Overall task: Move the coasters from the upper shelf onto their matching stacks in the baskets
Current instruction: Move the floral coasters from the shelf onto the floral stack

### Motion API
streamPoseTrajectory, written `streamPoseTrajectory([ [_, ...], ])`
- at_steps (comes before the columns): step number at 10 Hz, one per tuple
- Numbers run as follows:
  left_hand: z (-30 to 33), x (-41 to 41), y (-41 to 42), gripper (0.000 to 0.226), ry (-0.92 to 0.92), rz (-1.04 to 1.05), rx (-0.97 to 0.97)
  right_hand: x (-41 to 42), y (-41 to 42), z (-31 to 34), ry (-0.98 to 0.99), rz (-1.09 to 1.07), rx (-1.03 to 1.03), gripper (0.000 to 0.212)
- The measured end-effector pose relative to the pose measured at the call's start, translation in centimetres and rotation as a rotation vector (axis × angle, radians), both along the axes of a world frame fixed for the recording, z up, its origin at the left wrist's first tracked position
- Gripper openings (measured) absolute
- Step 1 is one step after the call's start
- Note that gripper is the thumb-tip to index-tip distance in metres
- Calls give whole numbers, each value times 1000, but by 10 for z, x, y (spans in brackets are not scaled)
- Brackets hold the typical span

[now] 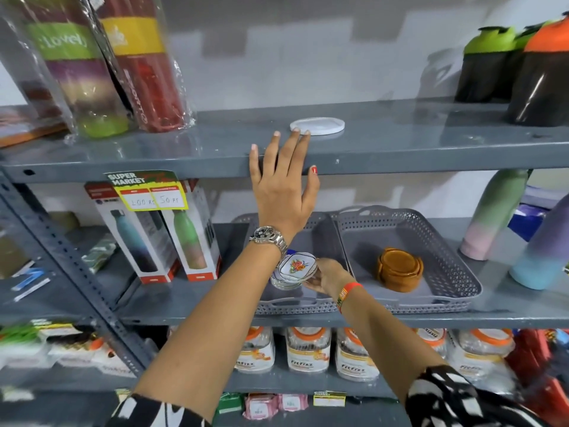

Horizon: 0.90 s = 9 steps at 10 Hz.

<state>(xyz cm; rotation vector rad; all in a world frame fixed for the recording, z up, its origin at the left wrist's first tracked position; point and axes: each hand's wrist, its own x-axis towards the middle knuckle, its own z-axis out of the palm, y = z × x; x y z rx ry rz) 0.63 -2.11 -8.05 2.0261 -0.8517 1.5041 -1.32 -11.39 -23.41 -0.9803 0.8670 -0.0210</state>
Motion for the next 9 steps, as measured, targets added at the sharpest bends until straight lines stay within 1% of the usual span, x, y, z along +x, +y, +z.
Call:
streamPoseTrajectory([
  [1, -1, 1, -1, 48, -2, 4, -1, 1, 2, -5, 10, 9, 24, 30],
  [3, -1, 2, -2, 48, -16, 15, -6, 8, 4, -13, -50, -43, 70, 27],
  [4, -2, 3, -3, 47, -22, 25, -3, 11, 8, -14, -97, -66, 108, 37],
  [5, -2, 5, -3, 48, -27, 31, -1, 15, 9, -17, -74, -161, 136, 47],
  [6, -2, 5, -3, 48, -31, 31, 0, 9, 13, -11, -81, -146, 141, 47],
  [7, -2, 5, -3, 48, -27, 27, 3, 9, 12, -9, -20, -230, 100, 45],
  [8, -2, 5, -3, 48, -25, 26, 0, 9, 13, 3, -10, -340, -22, 32],
  [9, -2, 5, -4, 48, -21, 20, -3, -7, 16, 23, -142, -450, -245, 18],
])
